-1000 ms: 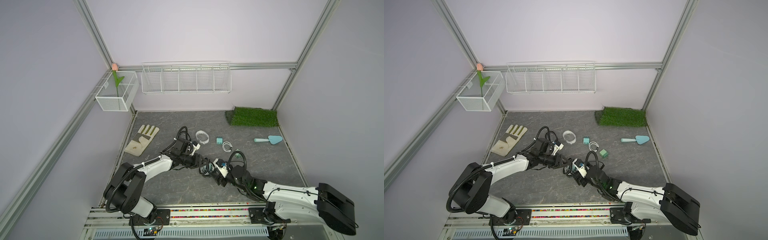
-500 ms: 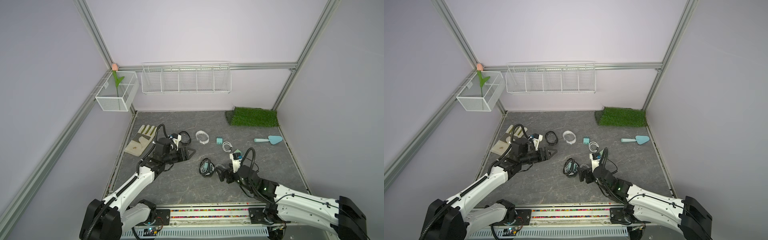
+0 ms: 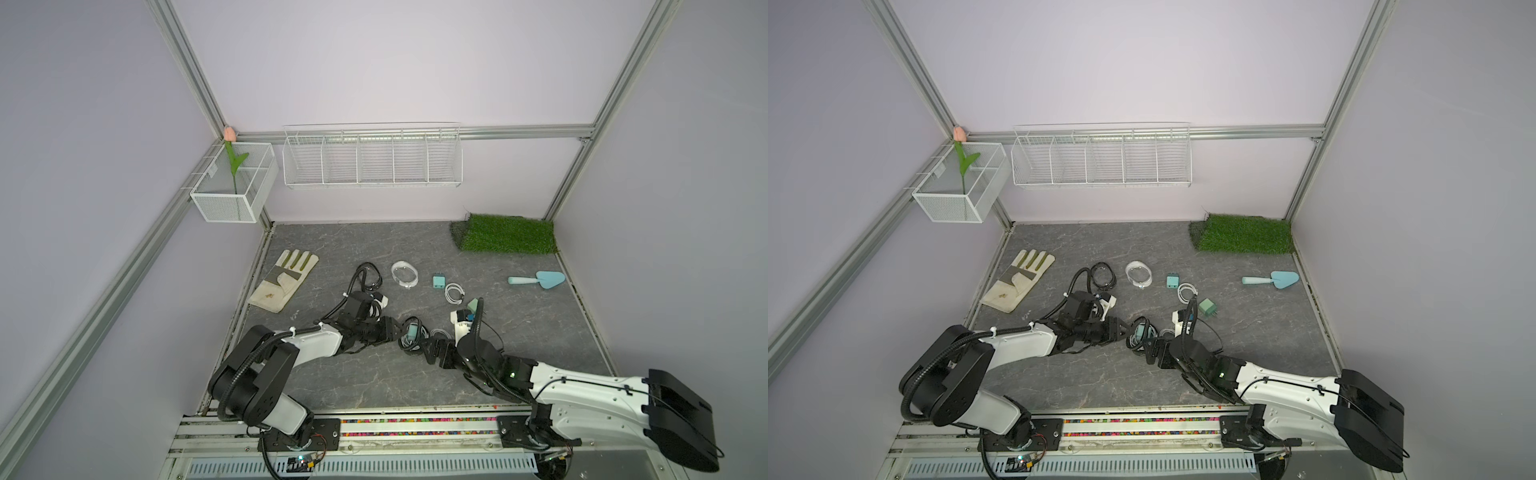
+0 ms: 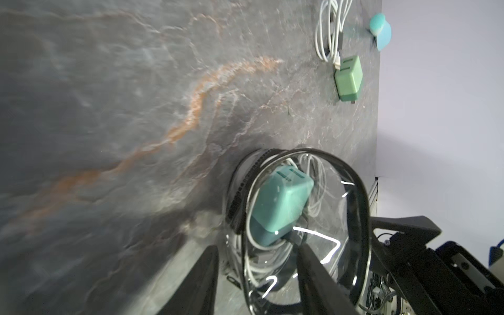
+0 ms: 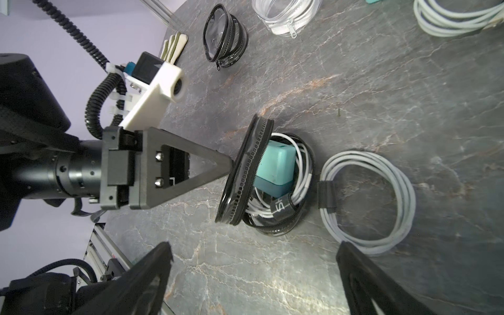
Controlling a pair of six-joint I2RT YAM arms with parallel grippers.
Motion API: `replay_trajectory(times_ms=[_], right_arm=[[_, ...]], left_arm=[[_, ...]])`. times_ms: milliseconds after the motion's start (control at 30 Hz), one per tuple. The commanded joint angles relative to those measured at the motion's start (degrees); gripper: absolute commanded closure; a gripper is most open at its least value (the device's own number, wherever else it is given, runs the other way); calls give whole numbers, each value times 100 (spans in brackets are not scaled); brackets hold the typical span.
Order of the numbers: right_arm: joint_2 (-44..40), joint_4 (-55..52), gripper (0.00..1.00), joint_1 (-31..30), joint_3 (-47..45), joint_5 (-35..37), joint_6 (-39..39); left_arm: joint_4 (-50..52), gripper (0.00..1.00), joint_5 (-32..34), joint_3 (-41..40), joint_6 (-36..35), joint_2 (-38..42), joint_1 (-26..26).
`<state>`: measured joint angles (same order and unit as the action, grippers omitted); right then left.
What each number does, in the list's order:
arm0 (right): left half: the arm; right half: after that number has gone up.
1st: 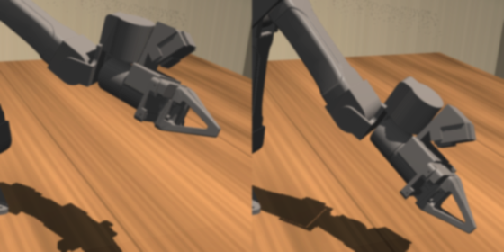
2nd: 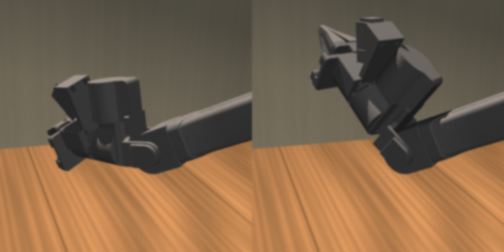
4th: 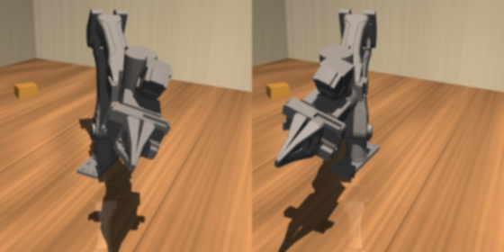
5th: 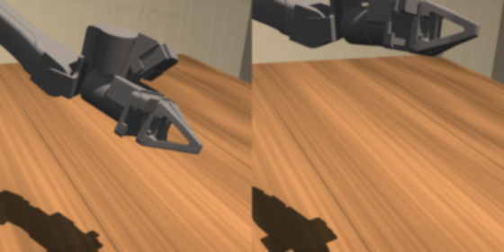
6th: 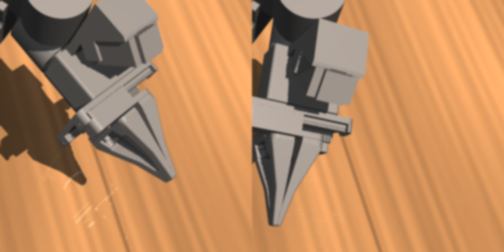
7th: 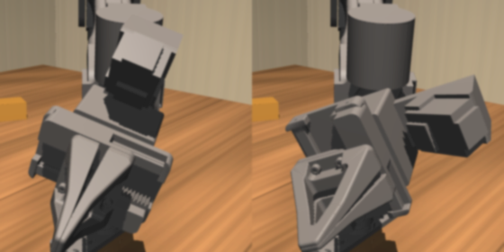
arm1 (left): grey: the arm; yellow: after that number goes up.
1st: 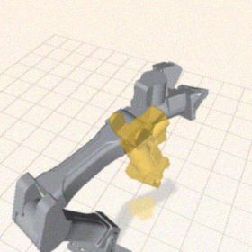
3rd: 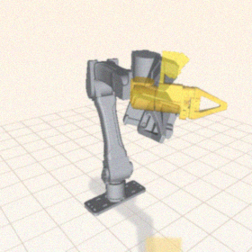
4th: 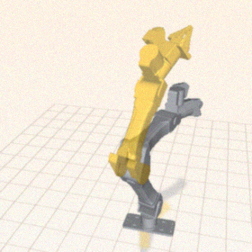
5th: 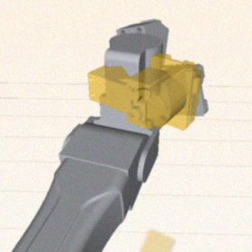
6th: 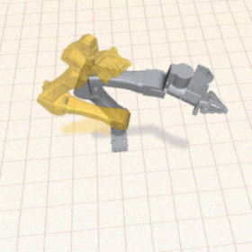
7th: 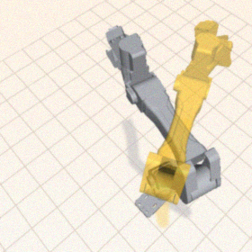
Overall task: Pack away charging kits
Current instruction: Close the storage bag at the center of the board.
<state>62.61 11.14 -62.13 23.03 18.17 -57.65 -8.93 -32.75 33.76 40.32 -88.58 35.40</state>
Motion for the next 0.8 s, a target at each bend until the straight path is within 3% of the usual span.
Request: replay_trajectory(times_ms=[0,233,567,767], right_arm=[[155,546,2,-5,-53,30,-456],[928,1520,5,287,-208,-479,-836],[2091,2548,9,599,-417,-618,-1298],[2509,2889,21,732,-418,-729,-1474]], left_arm=[[-287,53,68,242,44,-186,33],[-172,50,107,470,-37,-587,235],[-243,50,46,562,-42,-924,421],[-282,52,64,628,-4,-974,579]])
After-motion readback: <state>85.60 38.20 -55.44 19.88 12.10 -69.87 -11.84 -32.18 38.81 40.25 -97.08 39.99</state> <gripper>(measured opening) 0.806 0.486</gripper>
